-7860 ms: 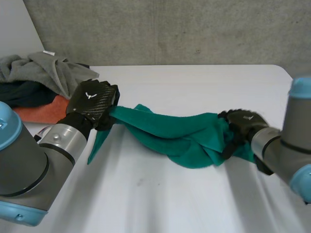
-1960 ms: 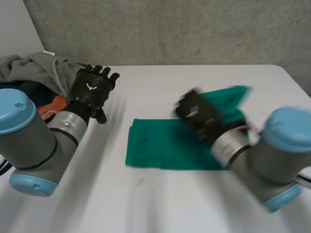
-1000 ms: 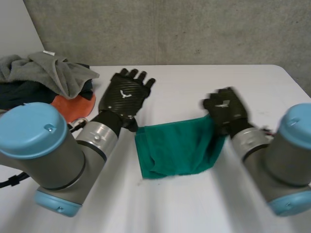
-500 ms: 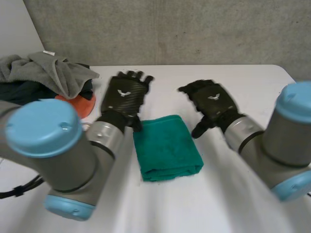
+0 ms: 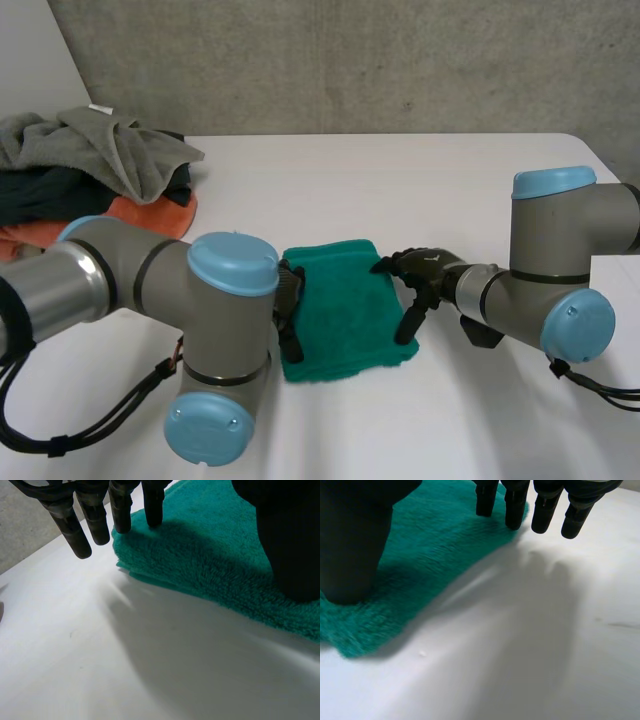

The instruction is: Fold the laundry.

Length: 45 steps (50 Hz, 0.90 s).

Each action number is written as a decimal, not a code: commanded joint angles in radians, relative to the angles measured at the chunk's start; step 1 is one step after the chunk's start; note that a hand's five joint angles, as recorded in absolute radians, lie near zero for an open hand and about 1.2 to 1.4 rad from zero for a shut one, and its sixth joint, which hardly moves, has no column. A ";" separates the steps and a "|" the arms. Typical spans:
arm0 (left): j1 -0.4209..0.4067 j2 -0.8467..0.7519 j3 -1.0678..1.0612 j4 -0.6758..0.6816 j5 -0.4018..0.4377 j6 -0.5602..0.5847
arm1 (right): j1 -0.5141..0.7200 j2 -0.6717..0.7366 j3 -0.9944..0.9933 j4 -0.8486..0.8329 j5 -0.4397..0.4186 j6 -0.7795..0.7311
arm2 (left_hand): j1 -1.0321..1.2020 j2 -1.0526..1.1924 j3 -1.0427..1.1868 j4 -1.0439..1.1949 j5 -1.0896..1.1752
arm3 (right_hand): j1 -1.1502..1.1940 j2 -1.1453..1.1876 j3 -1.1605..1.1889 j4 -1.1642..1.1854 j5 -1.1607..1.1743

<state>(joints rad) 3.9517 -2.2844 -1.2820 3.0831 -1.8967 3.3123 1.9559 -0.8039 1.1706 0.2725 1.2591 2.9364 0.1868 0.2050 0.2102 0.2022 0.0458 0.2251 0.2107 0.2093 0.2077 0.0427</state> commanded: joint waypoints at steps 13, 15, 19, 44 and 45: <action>0.152 0.328 -0.010 0.020 0.522 0.000 | 0.011 -0.356 0.400 -0.282 0.204 -0.034 | -0.012 -0.030 -0.036 -0.028 -0.046 | -0.051 -0.036 -0.035 -0.033 -0.043; 0.175 0.358 -0.011 0.016 0.651 -0.002 | 0.018 -0.357 0.432 -0.286 0.198 -0.007 | -0.012 -0.030 -0.036 -0.028 -0.046 | -0.051 -0.036 -0.035 -0.033 -0.043; 0.204 0.379 -0.022 0.009 0.821 -0.011 | 0.063 -0.354 0.491 -0.306 0.172 0.088 | -0.009 -0.027 -0.032 -0.024 -0.042 | -0.051 -0.036 -0.035 -0.033 -0.043; 0.195 0.433 -0.092 0.003 0.872 -0.017 | 0.132 -0.133 0.396 -0.608 0.339 0.162 | -0.011 -0.030 -0.035 -0.027 -0.045 | 1.171 1.186 1.187 1.189 1.179; 0.195 0.433 -0.092 0.003 0.872 -0.017 | 0.123 -0.162 0.390 -0.639 0.368 0.162 | -0.012 -0.030 -0.036 -0.028 -0.046 | 1.171 1.186 1.187 1.189 1.179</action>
<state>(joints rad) 4.1456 -1.8520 -1.3671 3.0850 -1.0249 3.2953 2.1046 -0.9243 1.5770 -0.2563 1.4815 3.1001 0.1869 0.2050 0.2102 0.2021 0.0455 0.8943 0.9853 1.0131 1.1489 0.8993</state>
